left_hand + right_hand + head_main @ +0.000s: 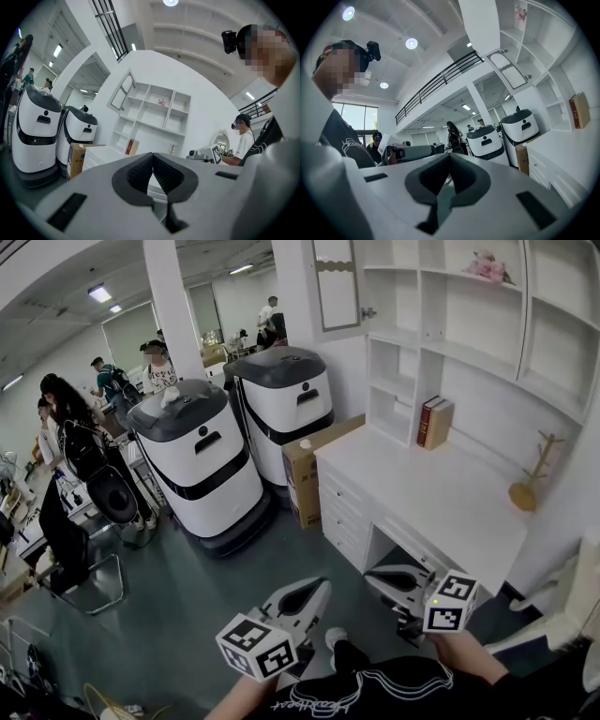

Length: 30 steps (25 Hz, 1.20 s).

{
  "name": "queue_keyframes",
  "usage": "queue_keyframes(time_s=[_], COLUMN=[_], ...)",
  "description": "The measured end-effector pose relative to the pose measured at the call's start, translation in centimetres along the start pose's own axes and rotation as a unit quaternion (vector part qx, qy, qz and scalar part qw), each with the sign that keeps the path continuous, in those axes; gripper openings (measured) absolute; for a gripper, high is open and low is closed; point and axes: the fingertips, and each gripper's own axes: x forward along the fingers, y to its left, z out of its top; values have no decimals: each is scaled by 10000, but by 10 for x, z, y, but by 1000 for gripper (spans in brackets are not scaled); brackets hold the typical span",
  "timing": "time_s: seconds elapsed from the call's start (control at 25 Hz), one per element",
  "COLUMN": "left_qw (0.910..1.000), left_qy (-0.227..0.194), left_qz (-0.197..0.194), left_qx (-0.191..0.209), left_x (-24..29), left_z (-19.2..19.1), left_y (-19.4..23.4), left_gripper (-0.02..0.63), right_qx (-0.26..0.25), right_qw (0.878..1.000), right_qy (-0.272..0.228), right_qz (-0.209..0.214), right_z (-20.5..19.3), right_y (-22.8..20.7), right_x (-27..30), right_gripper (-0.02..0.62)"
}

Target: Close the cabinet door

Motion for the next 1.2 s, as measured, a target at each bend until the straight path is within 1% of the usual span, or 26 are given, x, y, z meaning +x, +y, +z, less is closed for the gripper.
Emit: queue_keyframes(time_s=[0.08,0.28,0.44,0.56,0.8,0.92,1.04,1.2], left_qw=[10000,9993,9985,9981,9983,9985,9988,9994], left_qy=[37,-10,-31,8,151,129,51,22], left_qz=[66,195,283,313,354,322,215,92], left_qx=[-31,-308,-461,-528,-429,-416,-445,-322], left_x=[6,28,55,80,137,166,191,209], left_z=[-1,4,11,22,48,63,79,92], left_y=[13,61,105,139,207,234,251,263], left_gripper=[5,5,5,5,5,5,5,5], right_qx=[36,106,177,248,350,334,210,-3], right_qw=[10000,9998,9994,9993,9991,9993,9998,9999], right_qy=[45,141,295,283,192,129,28,-104], right_qz=[38,77,79,88,127,77,52,67], right_z=[0,3,7,21,48,63,85,110], right_y=[-12,-51,-96,-134,-209,-243,-270,-289], right_x=[10,40,67,90,135,149,160,172], right_gripper=[6,6,6,6,6,6,6,6])
